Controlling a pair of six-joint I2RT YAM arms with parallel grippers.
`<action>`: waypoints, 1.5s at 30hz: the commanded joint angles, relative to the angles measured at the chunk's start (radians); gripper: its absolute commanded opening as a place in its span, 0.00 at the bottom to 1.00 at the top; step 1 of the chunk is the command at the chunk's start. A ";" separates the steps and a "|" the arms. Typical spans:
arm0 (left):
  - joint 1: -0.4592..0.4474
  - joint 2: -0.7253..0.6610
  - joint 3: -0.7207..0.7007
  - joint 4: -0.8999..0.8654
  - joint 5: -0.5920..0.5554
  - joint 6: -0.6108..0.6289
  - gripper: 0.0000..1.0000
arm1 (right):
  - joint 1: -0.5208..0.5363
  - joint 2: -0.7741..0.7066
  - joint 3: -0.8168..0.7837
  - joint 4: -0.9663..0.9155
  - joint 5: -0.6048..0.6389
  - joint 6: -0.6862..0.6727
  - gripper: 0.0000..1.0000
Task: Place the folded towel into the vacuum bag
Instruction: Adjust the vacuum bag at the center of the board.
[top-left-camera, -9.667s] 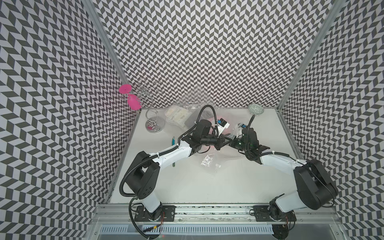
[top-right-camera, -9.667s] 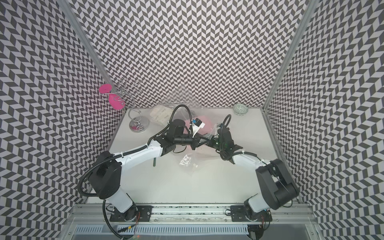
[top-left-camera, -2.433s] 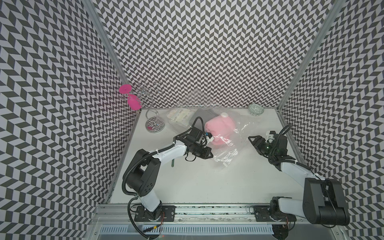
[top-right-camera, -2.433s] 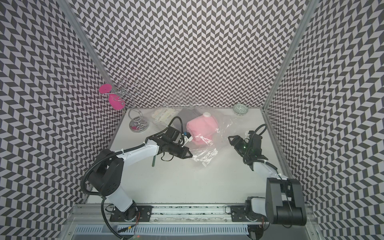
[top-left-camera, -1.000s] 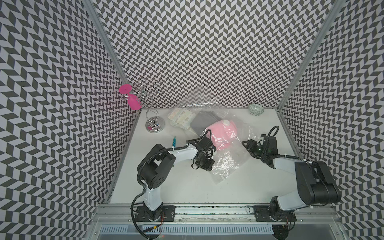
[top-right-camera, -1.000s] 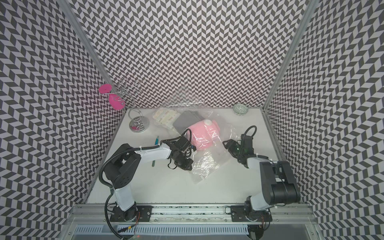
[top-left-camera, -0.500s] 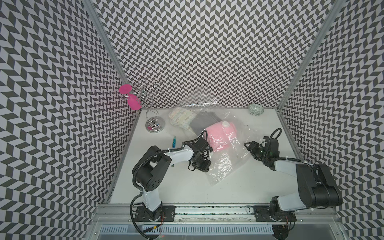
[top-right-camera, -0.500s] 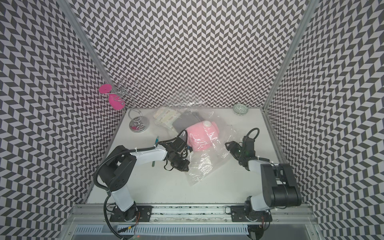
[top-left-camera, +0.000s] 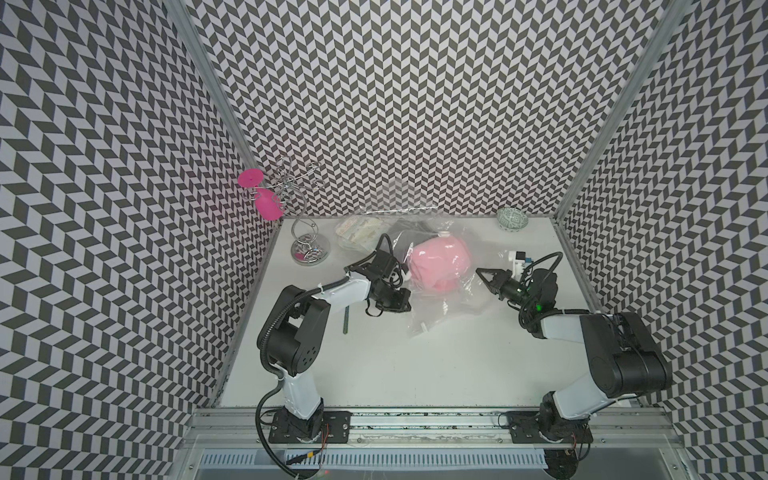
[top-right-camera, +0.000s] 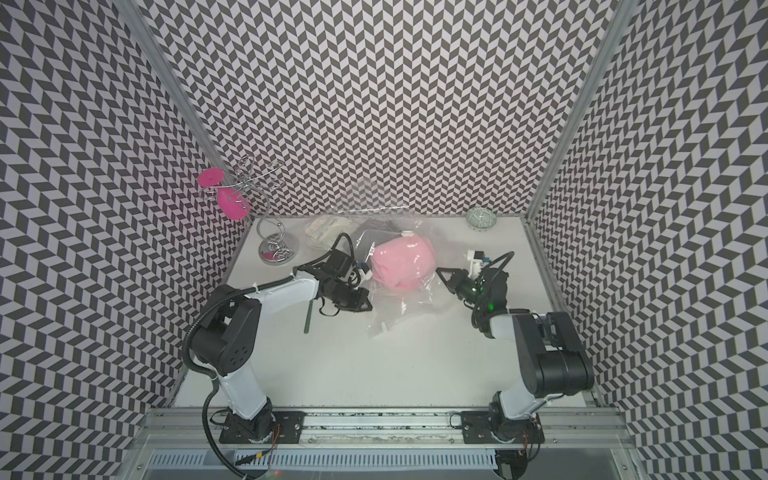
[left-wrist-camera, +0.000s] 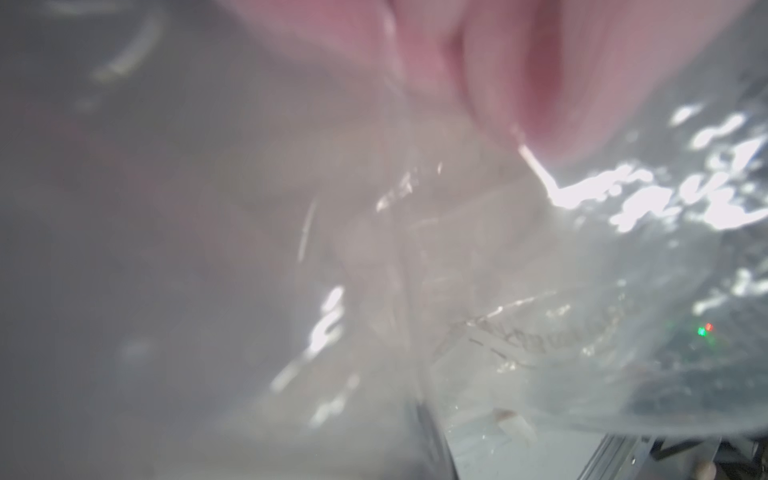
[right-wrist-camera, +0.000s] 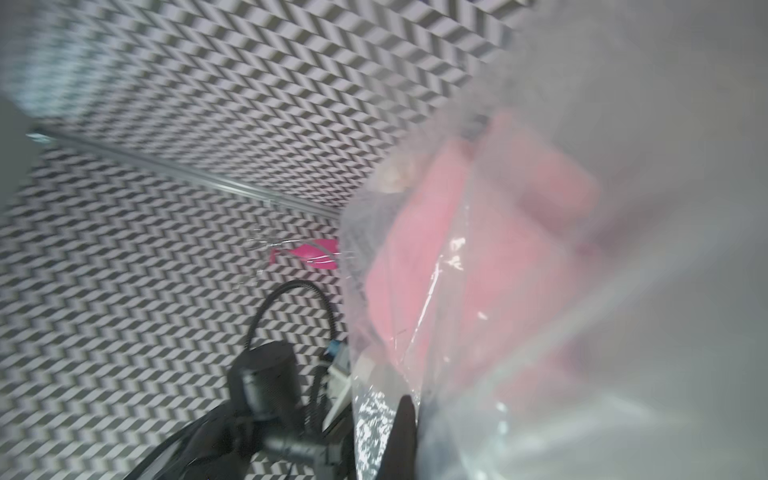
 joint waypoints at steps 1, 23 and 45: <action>0.025 -0.011 0.022 0.093 -0.026 -0.032 0.00 | -0.020 -0.091 -0.057 0.463 -0.082 0.219 0.00; -0.172 -0.023 -0.167 -0.101 -0.060 0.044 0.00 | -0.055 -0.362 -0.195 -0.806 0.756 -0.363 0.09; -0.209 0.006 -0.146 -0.064 -0.030 0.036 0.00 | 0.145 -0.479 -0.104 -1.357 0.149 -0.698 0.55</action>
